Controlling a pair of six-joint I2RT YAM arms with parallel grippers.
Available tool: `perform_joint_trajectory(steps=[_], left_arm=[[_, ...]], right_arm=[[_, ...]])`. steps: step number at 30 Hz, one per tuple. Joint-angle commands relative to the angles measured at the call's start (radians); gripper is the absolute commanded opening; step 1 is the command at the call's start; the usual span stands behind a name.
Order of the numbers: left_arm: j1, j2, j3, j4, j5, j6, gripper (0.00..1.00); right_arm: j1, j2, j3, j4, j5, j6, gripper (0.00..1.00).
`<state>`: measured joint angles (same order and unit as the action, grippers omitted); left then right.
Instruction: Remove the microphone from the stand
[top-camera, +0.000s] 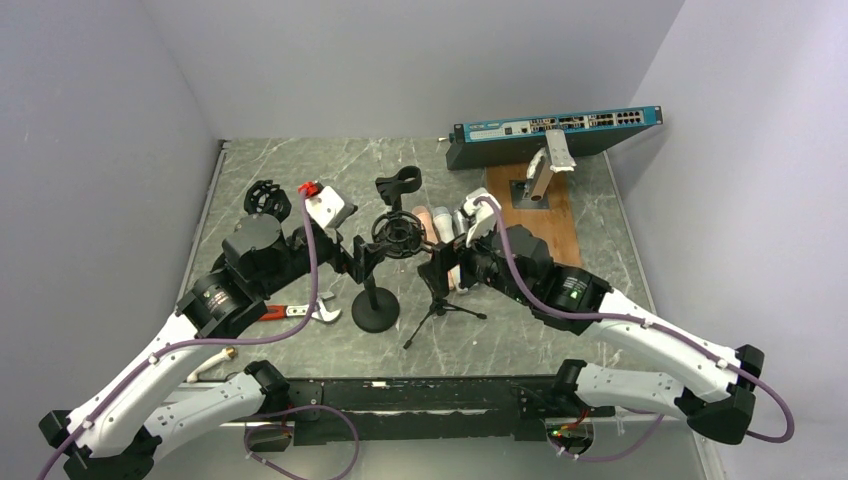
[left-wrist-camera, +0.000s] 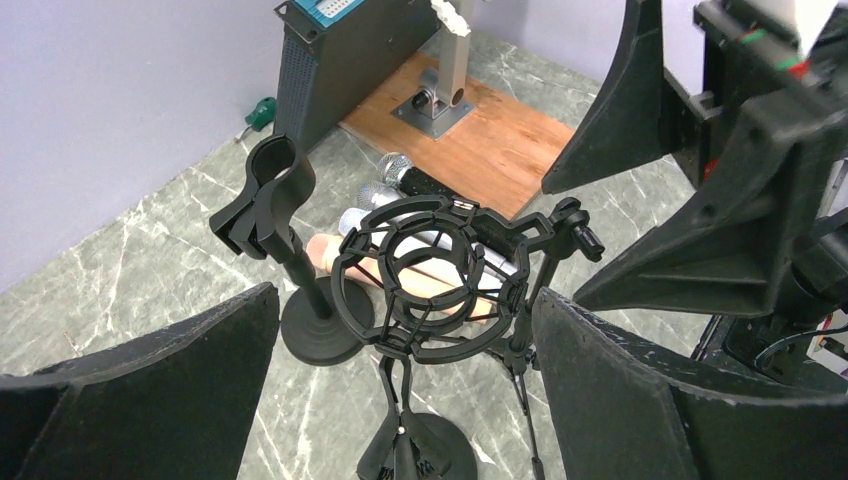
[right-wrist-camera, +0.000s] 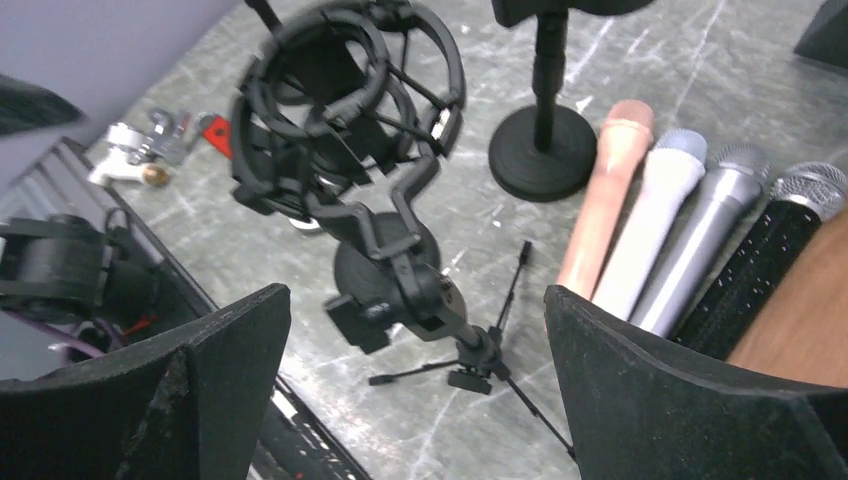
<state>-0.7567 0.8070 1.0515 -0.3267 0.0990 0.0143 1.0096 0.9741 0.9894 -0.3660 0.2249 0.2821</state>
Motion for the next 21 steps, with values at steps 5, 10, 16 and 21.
perform_joint_trajectory(steps=[5, 10, 16, 21], left_arm=[[-0.005, -0.011, 0.019, 0.032, -0.010, -0.007, 0.99], [-0.007, -0.011, 0.023, 0.024, -0.026, -0.007, 0.99], [-0.008, -0.025, 0.019, 0.031, -0.025, -0.007, 0.99], [-0.008, -0.017, 0.022, 0.030, -0.013, -0.007, 0.99]], right_arm=[[-0.001, -0.024, 0.147, 0.005, 0.088, 0.045, 0.96], [-0.002, 0.030, 0.120, -0.012, 0.065, 0.032, 0.80], [-0.003, 0.059, 0.020, -0.062, 0.121, 0.084, 0.72], [-0.004, 0.030, 0.050, -0.068, 0.104, 0.074, 0.73]])
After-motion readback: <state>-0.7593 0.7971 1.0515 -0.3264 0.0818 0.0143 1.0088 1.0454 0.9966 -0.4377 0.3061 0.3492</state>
